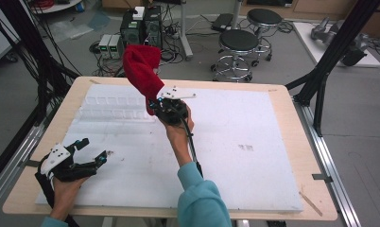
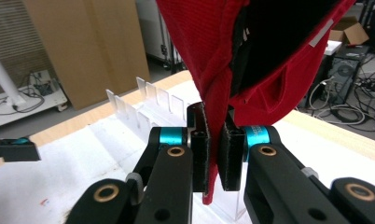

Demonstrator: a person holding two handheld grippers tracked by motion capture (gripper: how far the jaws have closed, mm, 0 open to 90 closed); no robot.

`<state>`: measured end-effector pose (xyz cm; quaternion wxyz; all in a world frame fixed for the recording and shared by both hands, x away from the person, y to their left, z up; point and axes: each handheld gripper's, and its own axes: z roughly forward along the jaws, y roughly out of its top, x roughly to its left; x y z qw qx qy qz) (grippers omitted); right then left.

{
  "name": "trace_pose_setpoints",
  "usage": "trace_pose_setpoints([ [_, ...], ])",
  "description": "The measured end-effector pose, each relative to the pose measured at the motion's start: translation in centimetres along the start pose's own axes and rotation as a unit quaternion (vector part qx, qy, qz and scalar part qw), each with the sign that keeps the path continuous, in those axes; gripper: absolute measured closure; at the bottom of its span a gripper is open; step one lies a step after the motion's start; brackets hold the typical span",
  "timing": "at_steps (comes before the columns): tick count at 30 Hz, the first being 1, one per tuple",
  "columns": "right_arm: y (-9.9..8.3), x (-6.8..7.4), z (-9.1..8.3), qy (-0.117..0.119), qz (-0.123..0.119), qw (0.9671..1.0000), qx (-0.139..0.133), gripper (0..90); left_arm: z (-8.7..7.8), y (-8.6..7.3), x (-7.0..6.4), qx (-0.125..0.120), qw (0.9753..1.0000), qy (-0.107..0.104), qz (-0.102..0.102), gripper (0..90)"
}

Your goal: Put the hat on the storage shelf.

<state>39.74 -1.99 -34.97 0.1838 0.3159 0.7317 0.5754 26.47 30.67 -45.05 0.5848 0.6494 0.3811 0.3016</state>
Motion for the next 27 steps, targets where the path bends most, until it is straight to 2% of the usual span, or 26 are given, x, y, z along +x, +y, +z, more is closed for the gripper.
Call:
trace_pose_setpoints([
  [1, -0.1, 0.1, 0.2, -0.006, -0.005, 1.0, 0.001, 85.4, -0.1, -0.1, -0.1, -0.009, 1.0, 0.003, 0.0, 10.9],
  [4, -0.3, 0.0, 0.8, -0.008, 0.002, 1.0, -0.004, 85.4, -0.3, -0.1, -0.2, -0.017, 0.9998, 0.007, 0.009, 10.9],
  [12, -0.7, -0.2, 1.8, -0.018, 0.011, 0.9998, -0.003, 85.4, -0.3, -0.2, -0.5, -0.02, 0.9994, 0.025, 0.014, 10.9],
  [18, -1.1, -0.3, 2.5, -0.017, 0.022, 0.9995, -0.011, 85.3, -0.8, -0.4, -0.4, -0.04, 0.9988, 0.025, 0.012, 11.0],
  [27, -1.1, 0.2, 2.6, -0.021, 0.008, 0.9997, -0.006, 85.3, -0.7, -0.3, -0.4, -0.038, 0.9989, 0.026, 0.007, 11.0],
])
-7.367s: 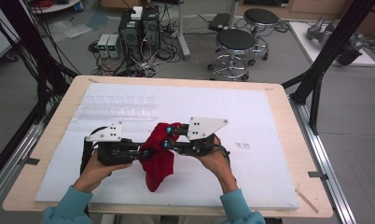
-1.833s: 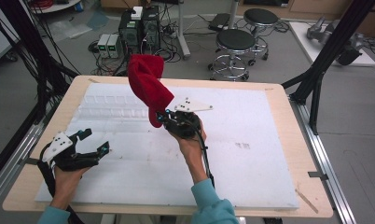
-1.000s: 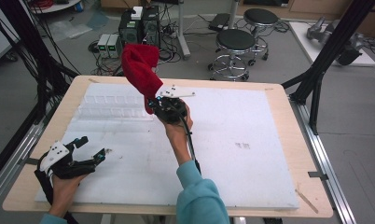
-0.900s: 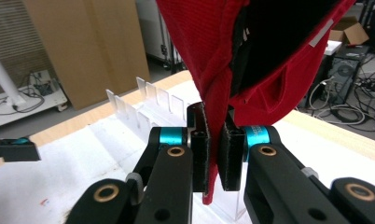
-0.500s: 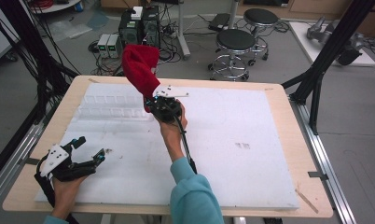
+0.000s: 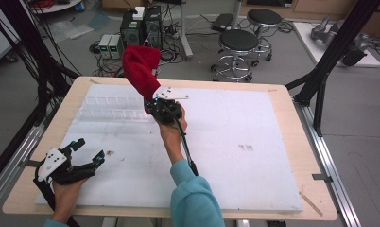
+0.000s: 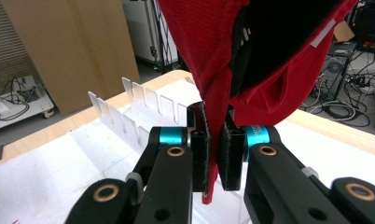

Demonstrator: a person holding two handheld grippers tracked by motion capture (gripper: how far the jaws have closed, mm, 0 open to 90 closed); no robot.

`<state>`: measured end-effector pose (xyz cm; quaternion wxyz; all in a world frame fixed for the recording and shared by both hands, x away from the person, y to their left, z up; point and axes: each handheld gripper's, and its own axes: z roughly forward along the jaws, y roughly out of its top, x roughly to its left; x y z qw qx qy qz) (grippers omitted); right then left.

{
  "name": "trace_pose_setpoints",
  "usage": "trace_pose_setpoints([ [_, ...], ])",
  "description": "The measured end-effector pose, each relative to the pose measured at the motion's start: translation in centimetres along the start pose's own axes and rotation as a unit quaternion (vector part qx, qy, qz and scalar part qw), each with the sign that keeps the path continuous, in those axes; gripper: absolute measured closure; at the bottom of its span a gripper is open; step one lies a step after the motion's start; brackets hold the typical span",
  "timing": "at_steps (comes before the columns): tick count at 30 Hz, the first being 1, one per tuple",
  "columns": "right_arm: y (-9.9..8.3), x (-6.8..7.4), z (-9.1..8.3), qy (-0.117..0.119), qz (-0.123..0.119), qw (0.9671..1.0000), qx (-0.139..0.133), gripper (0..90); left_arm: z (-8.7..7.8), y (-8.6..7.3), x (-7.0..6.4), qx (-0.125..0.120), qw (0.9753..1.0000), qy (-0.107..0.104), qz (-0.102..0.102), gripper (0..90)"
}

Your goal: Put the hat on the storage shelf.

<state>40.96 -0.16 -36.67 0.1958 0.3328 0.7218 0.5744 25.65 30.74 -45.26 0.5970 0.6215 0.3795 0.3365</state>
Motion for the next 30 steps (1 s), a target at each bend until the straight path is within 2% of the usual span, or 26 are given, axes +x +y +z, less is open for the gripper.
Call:
trace_pose_setpoints([
  [3, 0.0, 0.3, 0.1, -0.005, -0.007, 0.9999, 0.007, 85.3, -0.1, 0.0, 0.0, -0.002, 1.0, 0.0, 0.0, 11.0],
  [6, -0.4, 0.5, 0.5, -0.009, -0.004, 0.9995, 0.03, 85.3, -0.1, 0.0, 0.0, -0.003, 1.0, 0.0, -0.001, 11.0],
  [11, -1.5, 0.4, 1.1, -0.014, 0.005, 0.9995, 0.026, 85.3, -0.1, 0.0, 0.1, -0.004, 1.0, -0.001, -0.003, 11.0],
  [16, -1.8, 0.4, 1.1, -0.011, 0.006, 0.9995, 0.028, 85.3, 0.0, 0.0, 0.1, -0.001, 1.0, -0.001, -0.003, 11.0],
  [21, -2.4, 0.2, 1.0, 0.006, 0.011, 0.9991, 0.04, 84.4, 0.0, 0.0, 0.1, 0.001, 1.0, 0.0, -0.005, 11.0],
  [23, -2.5, 0.2, 0.8, 0.004, 0.01, 0.9989, 0.046, 84.1, 0.1, 0.0, 0.1, 0.006, 0.9999, 0.001, -0.009, 11.0],
  [25, -2.5, -0.1, 0.7, 0.002, 0.021, 0.9983, 0.054, 83.8, 0.2, 0.1, 0.2, 0.01, 0.9999, 0.005, -0.012, 11.0],
  [30, -2.7, -0.4, 0.4, 0.004, 0.019, 0.9978, 0.063, 82.9, 0.4, 0.1, 0.2, 0.022, 0.9996, 0.007, -0.015, 11.0],
])
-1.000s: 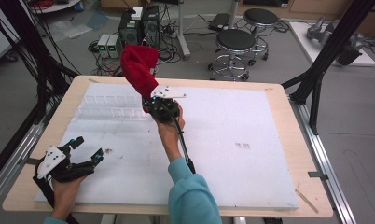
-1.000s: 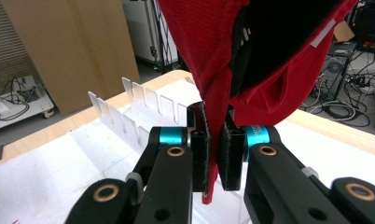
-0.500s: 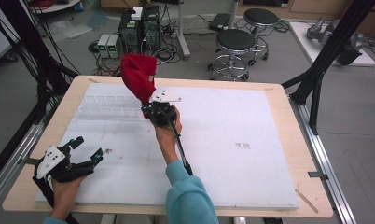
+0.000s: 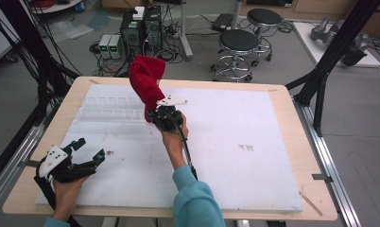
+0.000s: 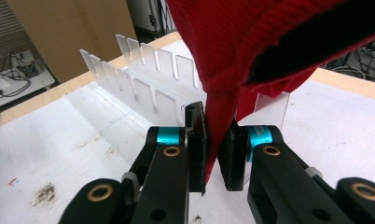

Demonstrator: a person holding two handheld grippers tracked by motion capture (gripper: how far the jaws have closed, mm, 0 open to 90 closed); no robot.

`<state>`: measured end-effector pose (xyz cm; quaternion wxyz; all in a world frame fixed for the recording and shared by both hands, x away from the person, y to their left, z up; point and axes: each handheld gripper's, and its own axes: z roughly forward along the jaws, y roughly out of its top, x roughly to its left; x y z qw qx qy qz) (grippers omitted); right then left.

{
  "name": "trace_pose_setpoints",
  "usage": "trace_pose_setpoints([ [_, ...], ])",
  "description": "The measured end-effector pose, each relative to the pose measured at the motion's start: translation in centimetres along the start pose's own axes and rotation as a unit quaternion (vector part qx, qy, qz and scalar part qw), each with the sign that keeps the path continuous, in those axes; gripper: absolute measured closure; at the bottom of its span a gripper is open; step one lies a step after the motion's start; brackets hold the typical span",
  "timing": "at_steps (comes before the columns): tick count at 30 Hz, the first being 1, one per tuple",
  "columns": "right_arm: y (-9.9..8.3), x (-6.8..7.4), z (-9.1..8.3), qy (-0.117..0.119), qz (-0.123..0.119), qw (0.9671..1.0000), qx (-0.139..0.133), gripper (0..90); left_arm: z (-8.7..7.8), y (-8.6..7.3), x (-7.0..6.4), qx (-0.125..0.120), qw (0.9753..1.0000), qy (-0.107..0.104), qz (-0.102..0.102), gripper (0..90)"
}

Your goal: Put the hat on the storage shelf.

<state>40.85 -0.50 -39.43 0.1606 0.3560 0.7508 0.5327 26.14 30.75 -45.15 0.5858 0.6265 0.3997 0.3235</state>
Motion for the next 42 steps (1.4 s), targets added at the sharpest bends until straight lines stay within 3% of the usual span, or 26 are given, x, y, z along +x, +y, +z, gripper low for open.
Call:
trace_pose_setpoints([
  [7, -0.1, 0.3, 0.2, 0.002, -0.01, 0.9999, 0.007, 71.2, 0.0, 0.0, 0.0, 0.001, 1.0, 0.001, 0.001, 11.1],
  [9, 0.0, 0.2, 0.1, 0.005, -0.008, 1.0, 0.004, 58.3, 0.0, 0.0, 0.0, 0.001, 1.0, 0.0, 0.001, 11.1],
  [11, 0.0, 0.1, 0.0, -0.002, -0.01, 0.9999, 0.003, 37.4, 0.0, 0.0, 0.0, 0.001, 1.0, -0.002, 0.002, 11.0],
  [13, 0.0, 0.1, -0.2, -0.002, -0.004, 0.9999, 0.011, 27.4, 0.0, 0.0, 0.1, 0.0, 1.0, -0.004, -0.001, 11.1],
  [19, 0.3, 0.0, -1.5, 0.0, -0.012, 0.9996, 0.025, 12.0, 0.0, 0.0, 0.1, 0.0, 1.0, -0.004, -0.002, 11.0],
  [22, 0.7, 0.1, -2.7, 0.008, -0.015, 0.9997, 0.018, 11.6, 0.0, 0.0, 0.0, -0.002, 1.0, -0.005, -0.001, 11.1],
  [26, 0.9, 0.4, -5.1, 0.014, -0.038, 0.9992, -0.002, 11.6, 0.0, 0.0, 0.0, -0.003, 1.0, -0.004, 0.0, 11.0],
  [32, -0.1, -0.3, -8.8, 0.028, -0.057, 0.9979, -0.011, 11.6, -0.1, 0.0, 0.0, -0.003, 1.0, -0.004, 0.002, 11.0],
  [34, -0.3, -0.6, -10.3, 0.017, -0.067, 0.9976, -0.008, 11.6, -0.1, 0.0, 0.0, -0.003, 1.0, -0.003, 0.001, 11.0],
  [38, -0.8, -1.3, -13.4, 0.008, -0.083, 0.9961, -0.027, 11.7, -0.1, 0.0, 0.0, -0.003, 1.0, -0.003, -0.002, 11.0],
  [42, -2.0, -2.3, -15.9, 0.002, -0.1, 0.9948, -0.017, 11.7, 0.0, 0.0, 0.0, -0.003, 1.0, -0.002, -0.001, 11.0],
])
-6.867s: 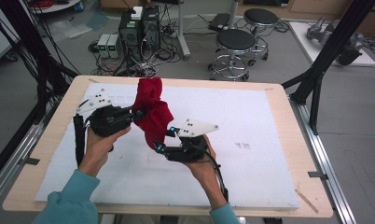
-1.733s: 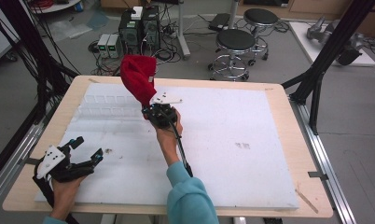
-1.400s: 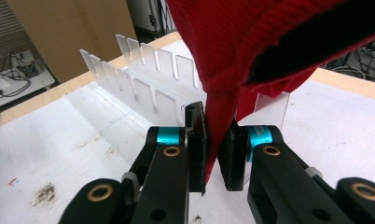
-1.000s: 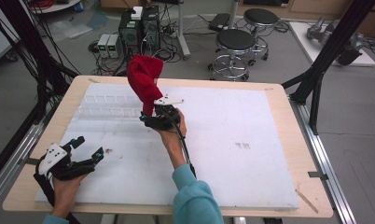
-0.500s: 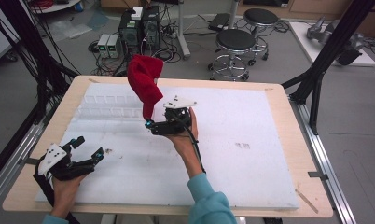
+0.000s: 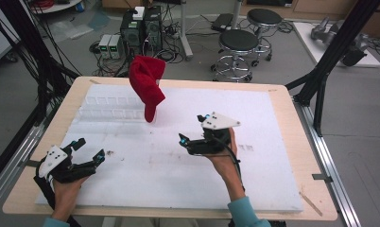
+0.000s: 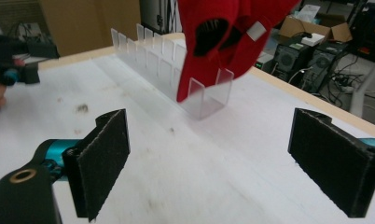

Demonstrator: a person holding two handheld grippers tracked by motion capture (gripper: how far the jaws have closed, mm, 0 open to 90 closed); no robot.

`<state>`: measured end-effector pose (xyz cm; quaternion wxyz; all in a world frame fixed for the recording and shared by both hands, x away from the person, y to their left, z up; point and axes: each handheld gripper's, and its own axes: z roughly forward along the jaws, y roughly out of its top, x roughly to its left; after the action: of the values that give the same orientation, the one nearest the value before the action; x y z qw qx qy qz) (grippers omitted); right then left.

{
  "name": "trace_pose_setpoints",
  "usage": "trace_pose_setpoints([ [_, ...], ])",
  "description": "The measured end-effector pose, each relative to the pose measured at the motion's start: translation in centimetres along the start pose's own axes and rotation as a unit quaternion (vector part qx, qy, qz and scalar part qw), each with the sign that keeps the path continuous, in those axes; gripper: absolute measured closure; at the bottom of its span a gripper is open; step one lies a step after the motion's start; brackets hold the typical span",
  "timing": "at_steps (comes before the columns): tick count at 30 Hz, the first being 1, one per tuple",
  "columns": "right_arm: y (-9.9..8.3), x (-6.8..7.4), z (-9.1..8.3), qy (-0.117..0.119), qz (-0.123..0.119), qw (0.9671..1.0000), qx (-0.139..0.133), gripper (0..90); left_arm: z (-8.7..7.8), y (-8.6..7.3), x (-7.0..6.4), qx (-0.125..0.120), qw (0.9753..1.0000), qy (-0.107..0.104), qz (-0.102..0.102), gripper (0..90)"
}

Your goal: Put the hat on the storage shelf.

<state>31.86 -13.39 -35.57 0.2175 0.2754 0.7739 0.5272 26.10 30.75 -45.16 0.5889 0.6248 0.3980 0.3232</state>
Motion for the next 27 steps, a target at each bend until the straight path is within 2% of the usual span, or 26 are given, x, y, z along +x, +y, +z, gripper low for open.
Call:
trace_pose_setpoints([
  [3, -1.0, -0.7, -1.9, -0.002, -0.006, 1.0, 0.003, 11.7, 0.0, 0.0, 0.0, 0.001, 1.0, -0.001, 0.001, 11.0],
  [6, -2.4, -1.3, -3.7, 0.0, -0.015, 0.9999, -0.007, 11.7, -0.1, 0.0, 0.0, -0.003, 1.0, -0.002, 0.002, 11.0],
  [8, -3.6, -1.8, -4.9, -0.007, -0.024, 0.9997, -0.004, 11.7, -0.2, 0.0, 0.0, -0.007, 1.0, -0.002, 0.0, 11.0],
  [10, -5.1, -2.3, -6.1, -0.008, -0.02, 0.9997, -0.009, 11.6, -0.2, -0.1, 0.1, -0.009, 1.0, -0.002, 0.0, 11.0],
  [13, -7.5, -2.8, -7.7, -0.021, -0.013, 0.9992, -0.032, 11.7, -0.2, -0.1, 0.0, -0.011, 0.9999, -0.002, 0.006, 11.0],
  [16, -9.8, -2.9, -8.8, -0.042, -0.012, 0.9969, -0.065, 11.6, -0.3, -0.1, -0.2, -0.016, 0.9998, -0.002, 0.012, 11.0],
  [17, -10.4, -2.9, -9.1, -0.05, -0.003, 0.9968, -0.063, 11.3, -0.4, -0.2, -0.3, -0.02, 0.9997, -0.002, 0.016, 11.0],
  [19, -11.6, -2.9, -9.5, -0.067, -0.001, 0.9935, -0.091, 11.3, -0.5, -0.2, -0.3, -0.024, 0.9995, -0.002, 0.019, 11.0],
  [21, -12.0, -3.0, -9.6, -0.086, 0.02, 0.9935, -0.072, 11.1, -0.6, -0.3, -0.4, -0.032, 0.9992, -0.002, 0.024, 11.0],
  [22, -12.1, -2.9, -9.6, -0.101, 0.022, 0.9923, -0.068, 10.7, -0.7, -0.3, -0.4, -0.037, 0.999, -0.001, 0.023, 11.1],
  [24, -12.8, -2.7, -9.6, -0.107, 0.014, 0.9896, -0.095, 10.8, -0.8, -0.4, -0.5, -0.044, 0.9988, -0.002, 0.024, 11.1],
  [27, -13.8, -2.8, -9.5, -0.109, 0.035, 0.9892, -0.092, 10.8, -0.9, -0.4, -0.5, -0.046, 0.9986, -0.001, 0.025, 11.0],
])
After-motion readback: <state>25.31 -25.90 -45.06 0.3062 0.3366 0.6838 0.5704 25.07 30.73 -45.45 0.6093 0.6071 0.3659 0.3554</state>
